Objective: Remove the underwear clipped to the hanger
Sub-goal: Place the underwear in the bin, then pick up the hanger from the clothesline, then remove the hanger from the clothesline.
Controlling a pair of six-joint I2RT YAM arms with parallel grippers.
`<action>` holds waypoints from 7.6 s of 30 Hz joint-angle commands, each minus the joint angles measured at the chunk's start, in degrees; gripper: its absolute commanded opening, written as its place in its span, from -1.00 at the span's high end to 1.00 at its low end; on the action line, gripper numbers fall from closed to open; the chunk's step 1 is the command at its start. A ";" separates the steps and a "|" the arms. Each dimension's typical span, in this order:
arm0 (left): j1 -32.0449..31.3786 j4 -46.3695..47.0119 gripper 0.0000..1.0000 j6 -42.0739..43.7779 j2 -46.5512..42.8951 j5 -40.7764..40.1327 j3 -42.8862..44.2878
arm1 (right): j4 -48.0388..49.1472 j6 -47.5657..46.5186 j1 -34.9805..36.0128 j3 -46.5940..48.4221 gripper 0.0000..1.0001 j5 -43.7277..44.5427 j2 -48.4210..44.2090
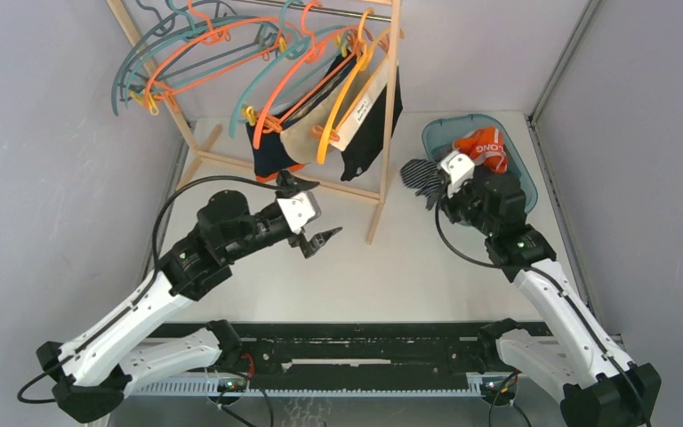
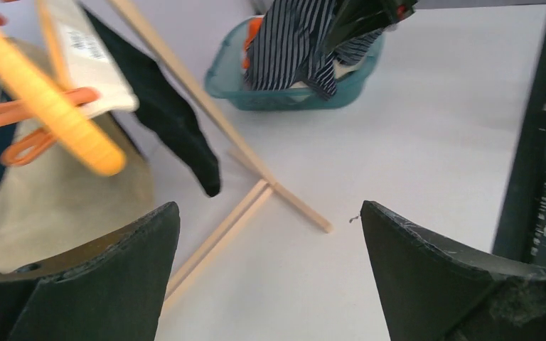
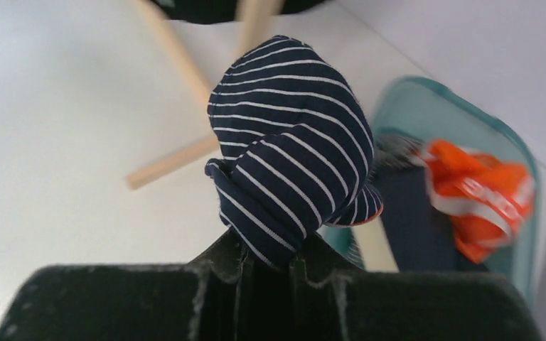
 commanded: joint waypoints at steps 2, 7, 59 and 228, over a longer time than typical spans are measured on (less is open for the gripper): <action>0.40 1.70 -0.99 3.50 -3.59 -12.18 0.20 | 8.55 6.33 -6.19 0.51 1.00 16.85 1.21; 1.31 1.45 -0.99 4.87 -5.20 -20.30 1.69 | 9.68 5.84 -9.28 0.86 1.00 21.72 5.44; 26.61 -15.36 -0.96 -7.24 12.57 -13.58 40.57 | -3.99 -1.88 0.15 5.83 -0.75 11.95 11.45; 32.10 -33.08 1.00 22.58 -15.35 24.62 8.95 | -7.26 -1.58 2.55 4.93 -0.73 -3.99 6.26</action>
